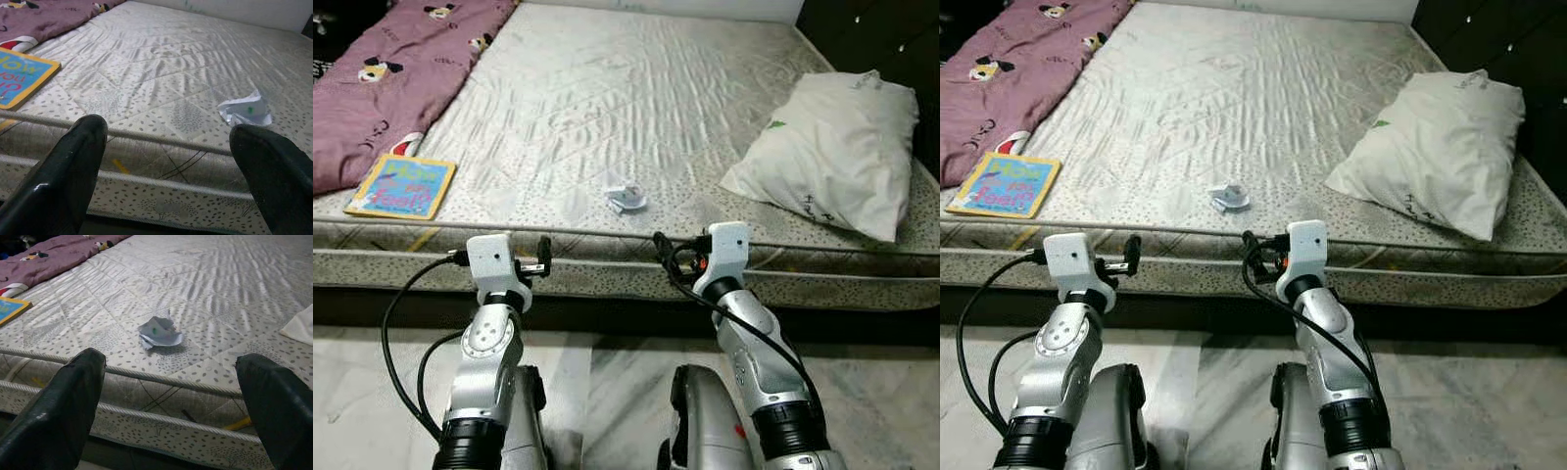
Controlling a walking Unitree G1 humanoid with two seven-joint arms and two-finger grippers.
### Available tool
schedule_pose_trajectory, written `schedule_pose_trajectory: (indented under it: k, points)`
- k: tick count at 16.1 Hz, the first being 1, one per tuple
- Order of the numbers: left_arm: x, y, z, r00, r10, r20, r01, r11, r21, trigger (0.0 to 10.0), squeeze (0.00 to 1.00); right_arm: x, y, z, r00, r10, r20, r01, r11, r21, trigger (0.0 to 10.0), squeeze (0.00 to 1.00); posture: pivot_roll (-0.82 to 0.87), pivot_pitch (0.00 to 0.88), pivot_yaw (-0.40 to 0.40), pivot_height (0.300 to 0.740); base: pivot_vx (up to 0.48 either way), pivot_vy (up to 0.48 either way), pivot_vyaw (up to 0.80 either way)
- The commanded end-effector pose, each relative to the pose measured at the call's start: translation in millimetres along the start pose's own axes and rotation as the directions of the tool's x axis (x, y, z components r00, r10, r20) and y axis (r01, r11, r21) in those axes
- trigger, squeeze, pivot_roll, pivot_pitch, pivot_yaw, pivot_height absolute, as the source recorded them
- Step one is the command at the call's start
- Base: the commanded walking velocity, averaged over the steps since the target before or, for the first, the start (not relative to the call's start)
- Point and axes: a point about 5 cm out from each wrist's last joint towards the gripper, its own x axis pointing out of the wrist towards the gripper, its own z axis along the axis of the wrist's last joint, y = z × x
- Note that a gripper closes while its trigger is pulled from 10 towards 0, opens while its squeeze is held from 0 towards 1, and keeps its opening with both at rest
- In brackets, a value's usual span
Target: Clean up the room
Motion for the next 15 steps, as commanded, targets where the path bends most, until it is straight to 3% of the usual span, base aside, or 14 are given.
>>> schedule_pose_trajectory:
  k: [1, 11, 15]
  points:
    - [0.7, -2.1, 2.8, 1.0, -0.018, 0.014, 0.018, 1.0, 0.0, 10.0, 0.0, 0.0, -3.0, -0.4, 1.0, -0.016, -0.001, 0.016, 1.0, -0.002, 10.0, 0.0, -0.02, 0.078, -0.052, 0.55, 0.409, 0.0, 0.0]
    - [-0.6, -5.8, 2.4, 0.999, -0.037, 0.005, 0.038, 0.999, -0.037, 10.0, 0.0, -0.9, -0.1, -1.9, 1.0, -0.001, -0.001, 0.001, 1.0, 0.001, 10.0, 0.0, -0.02, 0.095, -0.053, 0.55, 0.421, 0.0, 0.0]
    - [-0.8, -8.2, 2.8, 0.999, -0.045, 0.009, 0.046, 0.998, -0.043, 10.0, 0.0, -0.9, 0.2, -2.8, 1.0, 0.0, -0.004, 0.0, 1.0, -0.005, 10.0, 0.0, -0.02, 0.095, -0.052, 0.55, 0.0, 0.0, 0.0]
